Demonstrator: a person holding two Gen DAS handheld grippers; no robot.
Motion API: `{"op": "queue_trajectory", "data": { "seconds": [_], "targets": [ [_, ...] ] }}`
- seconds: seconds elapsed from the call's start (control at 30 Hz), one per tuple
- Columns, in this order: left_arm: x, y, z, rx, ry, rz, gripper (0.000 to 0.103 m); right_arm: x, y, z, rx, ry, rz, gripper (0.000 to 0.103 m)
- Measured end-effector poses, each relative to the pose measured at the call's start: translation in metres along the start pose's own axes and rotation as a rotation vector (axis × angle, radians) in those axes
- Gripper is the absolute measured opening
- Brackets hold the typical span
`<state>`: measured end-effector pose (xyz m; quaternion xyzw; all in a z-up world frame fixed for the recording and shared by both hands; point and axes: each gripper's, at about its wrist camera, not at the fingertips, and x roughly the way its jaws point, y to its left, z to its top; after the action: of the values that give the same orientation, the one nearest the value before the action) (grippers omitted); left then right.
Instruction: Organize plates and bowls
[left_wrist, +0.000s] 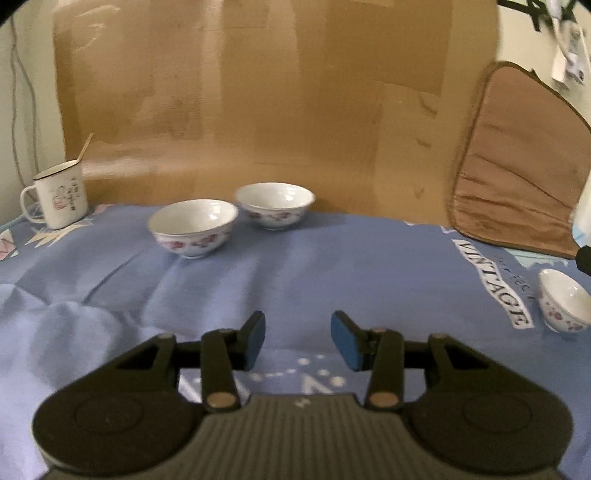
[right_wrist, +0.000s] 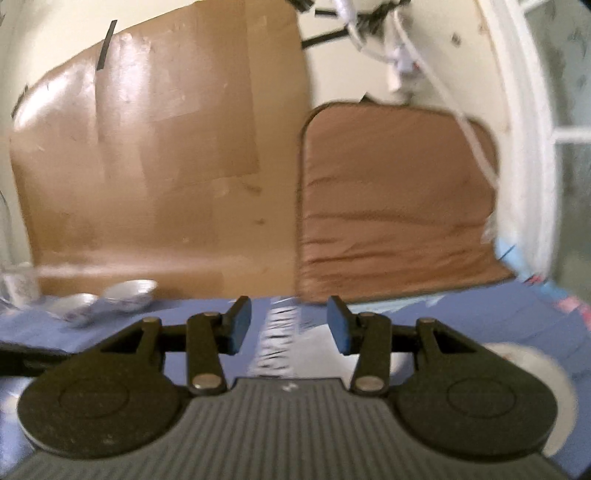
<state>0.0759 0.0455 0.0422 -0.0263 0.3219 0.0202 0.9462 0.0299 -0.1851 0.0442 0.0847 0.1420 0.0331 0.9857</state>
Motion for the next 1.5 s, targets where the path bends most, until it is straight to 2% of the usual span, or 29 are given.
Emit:
{"op": "queue_trajectory", "data": {
  "seconds": [0.17, 0.5, 0.67, 0.77, 1.0, 1.27, 1.5],
  "targets": [
    [-0.004, 0.019, -0.001, -0.010, -0.028, 0.030, 0.045, 0.010, 0.032, -0.002, 0.082, 0.037, 0.031, 0.048],
    [0.003, 0.050, -0.007, -0.033, -0.048, 0.081, 0.046, 0.028, 0.090, -0.032, 0.008, 0.073, 0.018, 0.048],
    [0.006, 0.053, -0.011, -0.037, -0.048, 0.076, 0.049, 0.032, 0.094, -0.039, -0.040, 0.084, -0.008, 0.049],
    [0.002, 0.054, -0.012, -0.042, -0.072, 0.072, 0.053, 0.031, 0.090, -0.039, -0.022, 0.078, -0.003, 0.057],
    [0.001, 0.053, -0.012, -0.029, -0.080, 0.066, 0.058, 0.032, 0.091, -0.041, -0.015, 0.087, 0.015, 0.061],
    [0.001, 0.053, -0.012, -0.029, -0.071, 0.063, 0.060, 0.047, 0.101, -0.044, -0.068, 0.174, -0.032, 0.062],
    [0.000, 0.053, -0.012, -0.031, -0.075, 0.070, 0.061, 0.052, 0.106, -0.047, -0.103, 0.215, -0.064, 0.062]
  ]
}}
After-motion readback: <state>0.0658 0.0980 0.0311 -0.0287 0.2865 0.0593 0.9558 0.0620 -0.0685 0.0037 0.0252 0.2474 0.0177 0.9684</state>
